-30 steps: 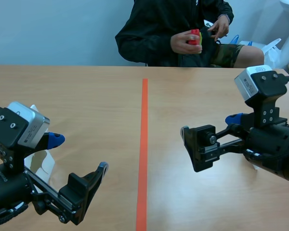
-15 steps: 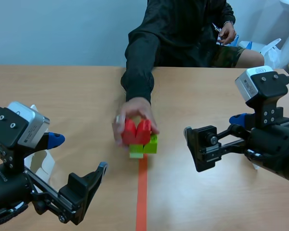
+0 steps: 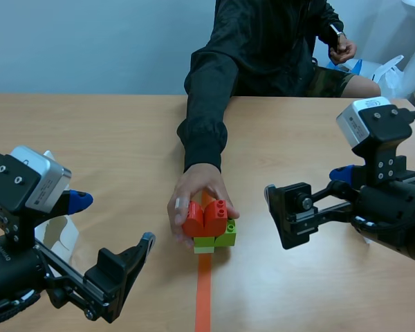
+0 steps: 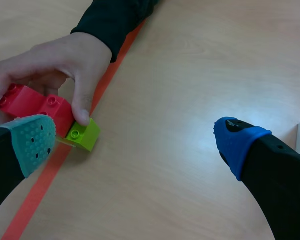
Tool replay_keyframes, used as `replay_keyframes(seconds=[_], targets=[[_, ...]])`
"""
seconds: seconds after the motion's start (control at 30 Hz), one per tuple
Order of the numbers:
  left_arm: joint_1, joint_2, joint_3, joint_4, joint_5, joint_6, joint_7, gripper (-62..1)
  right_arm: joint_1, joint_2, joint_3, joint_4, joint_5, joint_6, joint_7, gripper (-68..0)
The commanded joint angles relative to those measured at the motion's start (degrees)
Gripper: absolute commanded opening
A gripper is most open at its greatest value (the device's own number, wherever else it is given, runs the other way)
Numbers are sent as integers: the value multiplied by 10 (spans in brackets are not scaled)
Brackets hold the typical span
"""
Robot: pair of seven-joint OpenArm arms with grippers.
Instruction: Sort the leaf by its shape. The table is split by an orange tape line. A compound leaf with several leaflets goes to the left side, a simple leaf with one blade goes to the right side. Return to the home posture when a red brick is placed on the table.
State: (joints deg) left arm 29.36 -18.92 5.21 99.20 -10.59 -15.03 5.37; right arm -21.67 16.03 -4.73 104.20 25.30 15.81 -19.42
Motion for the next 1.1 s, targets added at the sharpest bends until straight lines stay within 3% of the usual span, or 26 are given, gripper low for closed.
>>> replay_keyframes(seconds=[0.0,0.23,0.6,0.87,1.07], targets=[[0,0,-1,9,-8,-1,-5,14,-3,7,2,9,4,0,12,4],[0,0,-1,9,-8,-26,5,14,-25,7,2,12,2,0,18,4],[5,-3,-1,11,-43,-34,36,14,-54,8,3,52,-26,0,18,4],[7,-4,-2,32,-42,-48,51,14,-74,8,3,54,-32,0,22,4],[16,-38,-2,33,-43,-57,51,14,-75,16,3,54,-45,0,22,4]])
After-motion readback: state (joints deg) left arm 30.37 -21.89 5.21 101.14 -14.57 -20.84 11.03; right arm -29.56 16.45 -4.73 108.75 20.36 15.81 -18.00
